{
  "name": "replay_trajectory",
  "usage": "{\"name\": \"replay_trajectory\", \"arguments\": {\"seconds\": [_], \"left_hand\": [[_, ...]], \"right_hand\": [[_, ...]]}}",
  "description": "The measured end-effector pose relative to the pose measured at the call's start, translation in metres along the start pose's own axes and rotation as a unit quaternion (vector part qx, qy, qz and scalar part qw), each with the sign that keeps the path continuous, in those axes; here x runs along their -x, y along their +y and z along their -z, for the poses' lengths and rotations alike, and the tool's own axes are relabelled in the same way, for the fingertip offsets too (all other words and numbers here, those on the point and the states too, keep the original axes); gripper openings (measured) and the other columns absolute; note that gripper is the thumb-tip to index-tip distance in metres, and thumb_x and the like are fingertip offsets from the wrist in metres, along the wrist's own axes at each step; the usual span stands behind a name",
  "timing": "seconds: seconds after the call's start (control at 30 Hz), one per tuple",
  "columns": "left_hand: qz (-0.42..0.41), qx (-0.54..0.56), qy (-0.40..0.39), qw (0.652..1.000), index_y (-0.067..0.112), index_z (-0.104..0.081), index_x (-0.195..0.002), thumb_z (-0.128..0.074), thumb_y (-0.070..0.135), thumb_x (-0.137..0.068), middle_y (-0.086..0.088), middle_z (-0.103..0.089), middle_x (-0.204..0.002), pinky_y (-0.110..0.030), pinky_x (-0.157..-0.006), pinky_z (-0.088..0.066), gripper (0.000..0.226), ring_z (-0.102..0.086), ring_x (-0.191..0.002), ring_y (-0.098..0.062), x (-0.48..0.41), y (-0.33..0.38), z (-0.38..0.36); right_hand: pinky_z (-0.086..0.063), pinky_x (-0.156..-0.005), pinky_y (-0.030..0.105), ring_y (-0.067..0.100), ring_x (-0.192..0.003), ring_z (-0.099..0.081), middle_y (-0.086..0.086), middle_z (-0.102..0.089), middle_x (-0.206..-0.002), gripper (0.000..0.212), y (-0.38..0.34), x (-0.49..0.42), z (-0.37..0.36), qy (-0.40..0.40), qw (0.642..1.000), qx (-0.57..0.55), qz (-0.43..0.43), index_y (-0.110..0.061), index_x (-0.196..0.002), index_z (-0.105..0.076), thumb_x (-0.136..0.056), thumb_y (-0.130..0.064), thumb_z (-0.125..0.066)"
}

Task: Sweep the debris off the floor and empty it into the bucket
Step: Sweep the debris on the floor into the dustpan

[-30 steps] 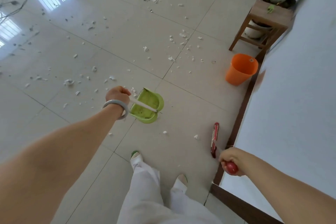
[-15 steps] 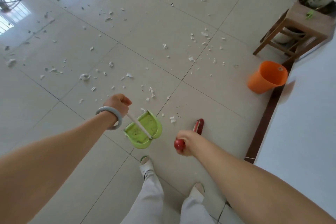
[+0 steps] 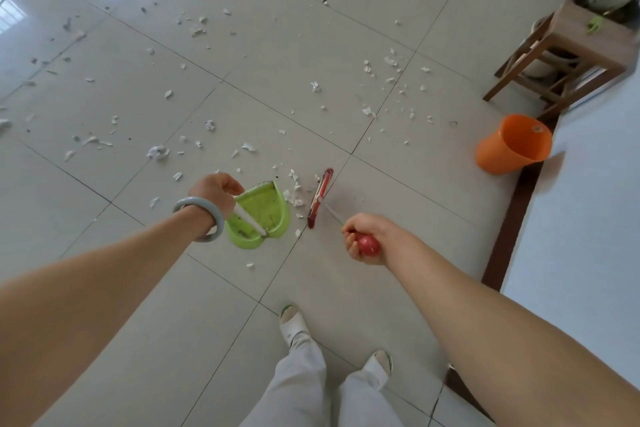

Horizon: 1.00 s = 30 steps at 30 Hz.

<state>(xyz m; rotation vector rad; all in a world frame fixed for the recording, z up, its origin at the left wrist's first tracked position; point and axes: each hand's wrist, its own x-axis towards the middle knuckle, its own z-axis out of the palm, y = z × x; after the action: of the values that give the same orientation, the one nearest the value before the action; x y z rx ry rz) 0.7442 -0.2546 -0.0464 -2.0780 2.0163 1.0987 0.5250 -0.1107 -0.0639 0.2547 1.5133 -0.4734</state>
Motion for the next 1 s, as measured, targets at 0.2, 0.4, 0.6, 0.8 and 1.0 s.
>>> {"name": "replay_trajectory", "arguments": {"seconds": [0.2, 0.4, 0.6, 0.8, 1.0], "left_hand": [[-0.019, 0.002, 0.001, 1.000, 0.025, -0.068, -0.093, -0.038, -0.008, -0.082, 0.005, -0.060, -0.094, -0.025, -0.076, -0.045, 0.045, -0.056, -0.086, -0.021, -0.002, 0.025, -0.004], [-0.056, 0.011, -0.011, 0.998, 0.025, -0.068, -0.086, -0.041, -0.006, -0.082, -0.002, -0.069, -0.103, -0.031, -0.086, -0.050, 0.041, -0.063, -0.097, -0.026, -0.002, 0.044, -0.022], [-0.066, -0.010, -0.047, 0.997, 0.022, -0.069, -0.095, -0.039, -0.007, -0.085, 0.000, -0.062, -0.095, -0.026, -0.079, -0.044, 0.043, -0.054, -0.084, -0.020, 0.001, 0.061, -0.050], [-0.090, -0.019, -0.078, 0.993, 0.018, -0.069, -0.094, -0.043, -0.009, -0.084, 0.001, -0.060, -0.088, -0.025, -0.080, -0.044, 0.039, -0.054, -0.083, -0.019, -0.001, 0.073, -0.069], [-0.077, -0.016, -0.081, 0.994, 0.019, -0.070, -0.093, -0.048, -0.007, -0.085, 0.002, -0.065, -0.093, -0.029, -0.086, -0.050, 0.035, -0.059, -0.086, -0.020, -0.009, 0.070, -0.065]], "right_hand": [[-0.030, -0.026, 0.010, 0.006, -0.020, -0.036, -0.001, -0.038, -0.031, 0.034, 0.037, 0.013, 0.040, 0.081, 0.996, 0.038, -0.022, -0.013, -0.061, -0.038, -0.093, -0.005, -0.040], [-0.038, -0.031, 0.014, 0.010, -0.022, -0.040, 0.003, -0.043, -0.036, 0.022, 0.094, 0.015, 0.088, 0.173, 0.983, 0.014, -0.064, -0.011, -0.070, -0.044, -0.089, 0.000, -0.043], [-0.038, -0.030, 0.015, 0.011, -0.024, -0.040, 0.006, -0.044, -0.044, 0.018, 0.153, 0.015, 0.118, 0.216, 0.968, -0.046, -0.120, -0.006, -0.073, -0.046, -0.089, 0.002, -0.043], [-0.039, -0.041, 0.026, 0.019, -0.049, -0.047, 0.011, -0.049, -0.064, 0.011, 0.194, -0.005, 0.090, 0.213, 0.963, -0.037, -0.162, -0.006, -0.074, -0.049, -0.080, 0.004, -0.046], [-0.040, -0.036, 0.021, 0.021, -0.049, -0.047, 0.012, -0.047, -0.066, 0.015, 0.175, -0.001, 0.017, 0.169, 0.971, -0.111, -0.126, -0.006, -0.076, -0.047, -0.084, 0.005, -0.041]]}}
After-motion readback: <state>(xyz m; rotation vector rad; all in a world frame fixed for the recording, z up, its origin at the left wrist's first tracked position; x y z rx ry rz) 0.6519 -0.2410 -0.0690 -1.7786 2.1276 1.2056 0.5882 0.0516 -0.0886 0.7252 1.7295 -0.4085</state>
